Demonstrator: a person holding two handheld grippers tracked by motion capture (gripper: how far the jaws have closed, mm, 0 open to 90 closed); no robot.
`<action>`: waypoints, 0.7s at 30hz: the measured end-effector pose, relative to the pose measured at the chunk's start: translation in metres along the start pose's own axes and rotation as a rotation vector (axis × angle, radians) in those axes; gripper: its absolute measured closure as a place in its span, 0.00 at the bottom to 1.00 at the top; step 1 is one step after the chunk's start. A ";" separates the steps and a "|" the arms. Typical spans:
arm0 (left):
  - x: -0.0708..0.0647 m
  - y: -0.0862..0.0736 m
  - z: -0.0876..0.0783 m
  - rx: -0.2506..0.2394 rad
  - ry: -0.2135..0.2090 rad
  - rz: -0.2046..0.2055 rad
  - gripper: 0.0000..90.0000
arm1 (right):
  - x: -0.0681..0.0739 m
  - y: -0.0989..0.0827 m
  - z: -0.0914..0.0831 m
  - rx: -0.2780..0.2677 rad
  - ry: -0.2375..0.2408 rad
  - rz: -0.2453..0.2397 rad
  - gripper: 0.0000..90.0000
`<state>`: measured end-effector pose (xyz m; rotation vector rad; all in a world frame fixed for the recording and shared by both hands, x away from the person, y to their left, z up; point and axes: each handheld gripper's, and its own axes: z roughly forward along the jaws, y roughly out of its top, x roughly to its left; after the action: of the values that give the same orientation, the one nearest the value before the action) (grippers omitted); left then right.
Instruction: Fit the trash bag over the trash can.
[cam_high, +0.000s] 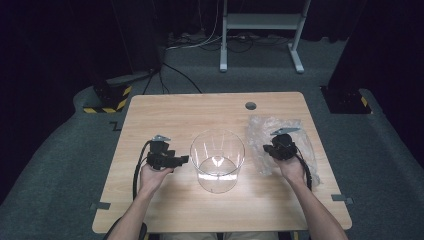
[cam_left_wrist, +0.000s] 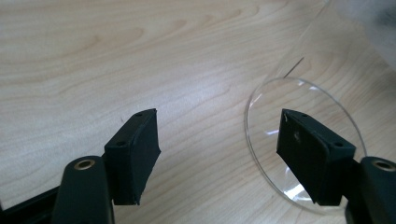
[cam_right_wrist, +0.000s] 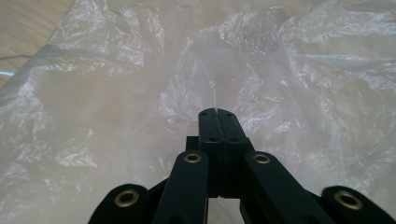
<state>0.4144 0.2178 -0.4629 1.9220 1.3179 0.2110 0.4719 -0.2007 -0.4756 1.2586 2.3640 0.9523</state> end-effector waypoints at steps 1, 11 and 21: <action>0.000 0.000 -0.001 -0.012 -0.002 -0.001 0.33 | 0.000 0.001 -0.003 -0.004 0.002 -0.005 1.00; 0.002 0.007 -0.021 -0.082 -0.014 -0.077 0.31 | 0.007 0.003 -0.037 -0.055 0.023 -0.037 1.00; -0.015 0.013 -0.037 -0.135 0.013 0.030 0.35 | 0.023 0.001 -0.073 -0.118 0.039 -0.092 1.00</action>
<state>0.3975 0.2223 -0.4245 1.8301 1.2518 0.3196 0.4205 -0.2119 -0.4201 1.0872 2.3350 1.0781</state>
